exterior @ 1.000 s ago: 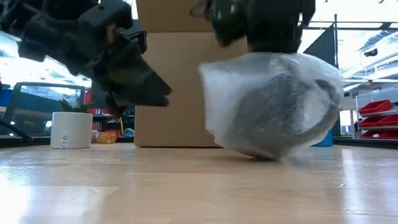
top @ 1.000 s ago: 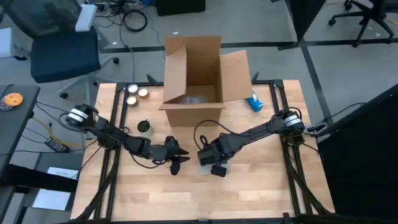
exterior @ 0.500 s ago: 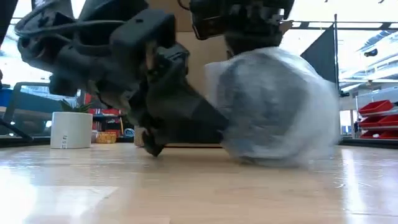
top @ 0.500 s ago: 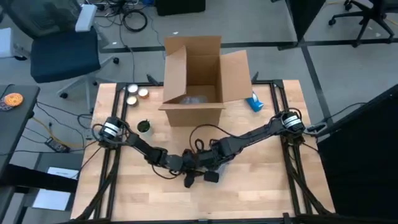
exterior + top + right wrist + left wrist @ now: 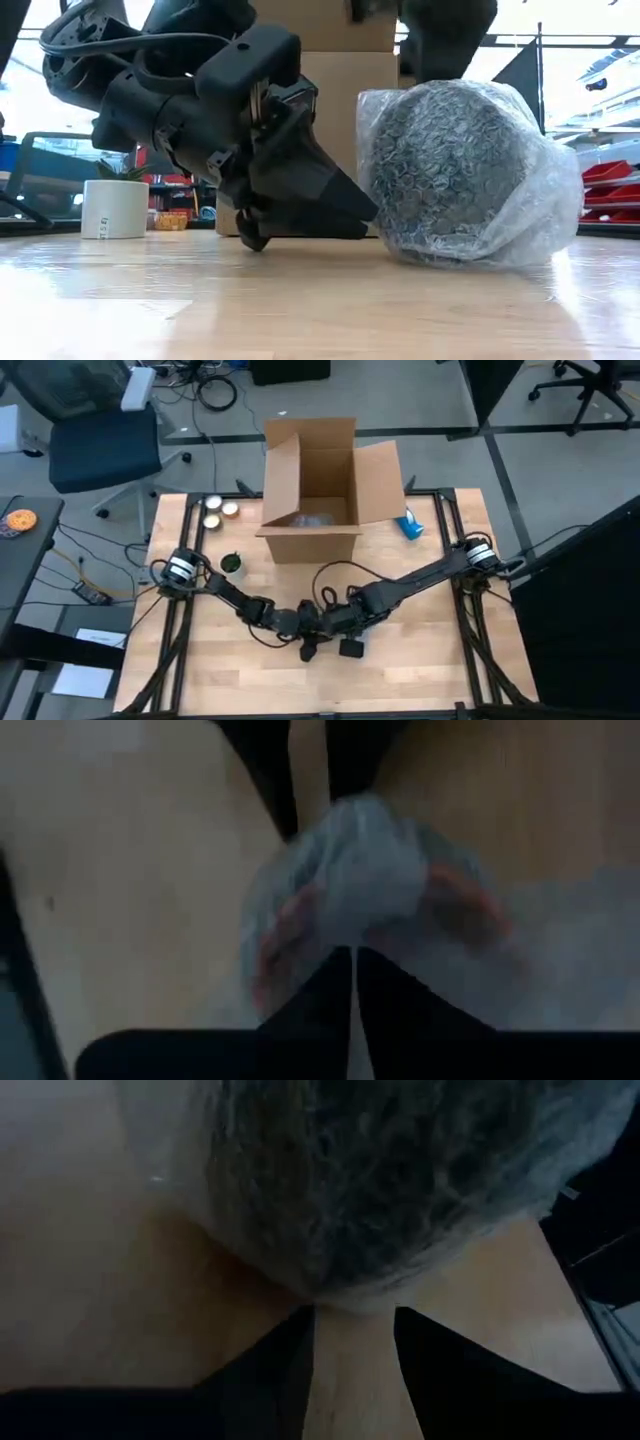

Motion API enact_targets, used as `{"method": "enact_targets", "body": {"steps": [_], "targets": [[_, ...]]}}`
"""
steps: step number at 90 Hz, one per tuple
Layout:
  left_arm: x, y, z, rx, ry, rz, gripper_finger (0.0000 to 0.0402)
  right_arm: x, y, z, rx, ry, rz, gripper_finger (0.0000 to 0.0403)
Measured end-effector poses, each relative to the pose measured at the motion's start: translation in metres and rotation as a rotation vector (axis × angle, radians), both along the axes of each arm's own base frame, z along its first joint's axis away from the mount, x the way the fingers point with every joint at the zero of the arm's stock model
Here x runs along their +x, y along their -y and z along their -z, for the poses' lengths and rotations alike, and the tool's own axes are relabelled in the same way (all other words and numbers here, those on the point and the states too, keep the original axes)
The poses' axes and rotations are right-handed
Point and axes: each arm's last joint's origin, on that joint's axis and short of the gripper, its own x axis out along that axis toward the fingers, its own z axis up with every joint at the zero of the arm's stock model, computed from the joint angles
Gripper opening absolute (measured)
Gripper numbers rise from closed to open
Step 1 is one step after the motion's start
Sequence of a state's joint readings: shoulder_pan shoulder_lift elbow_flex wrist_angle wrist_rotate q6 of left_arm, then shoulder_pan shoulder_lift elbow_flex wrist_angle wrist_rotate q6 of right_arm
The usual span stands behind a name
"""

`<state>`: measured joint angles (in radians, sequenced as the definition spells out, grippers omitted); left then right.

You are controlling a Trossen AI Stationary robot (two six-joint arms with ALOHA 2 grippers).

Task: Wrap mug
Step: Wrap the black cup with the transparent bubble wrap

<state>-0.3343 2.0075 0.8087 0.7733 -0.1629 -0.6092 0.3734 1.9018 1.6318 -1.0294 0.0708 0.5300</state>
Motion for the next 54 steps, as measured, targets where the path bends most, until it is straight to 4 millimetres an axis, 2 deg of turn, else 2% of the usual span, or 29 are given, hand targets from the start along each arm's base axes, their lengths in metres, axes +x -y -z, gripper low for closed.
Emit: {"method": "enact_targets", "body": {"steps": [16, 28, 37, 44, 54], "targets": [[0.000, -0.002, 0.000, -0.004, -0.007, 0.024, 0.0126, -0.022, -0.005, -0.027, -0.052, 0.054, 0.053, 0.0000], [0.000, -0.002, 0.000, -0.004, -0.009, 0.027, 0.0126, -0.027, -0.008, -0.032, -0.198, 0.137, 0.129, 0.0000], [-0.001, -0.002, -0.004, -0.006, -0.021, 0.039, 0.0126, -0.023, -0.009, -0.025, -0.219, 0.131, 0.147, 0.0000], [-0.006, -0.005, -0.011, 0.036, -0.071, 0.042, 0.0126, -0.015, -0.009, -0.010, -0.241, 0.091, 0.156, 0.0000], [-0.014, -0.011, -0.037, 0.132, -0.093, -0.002, 0.0126, -0.005, -0.010, 0.015, -0.267, 0.024, 0.142, 0.0000]]}}
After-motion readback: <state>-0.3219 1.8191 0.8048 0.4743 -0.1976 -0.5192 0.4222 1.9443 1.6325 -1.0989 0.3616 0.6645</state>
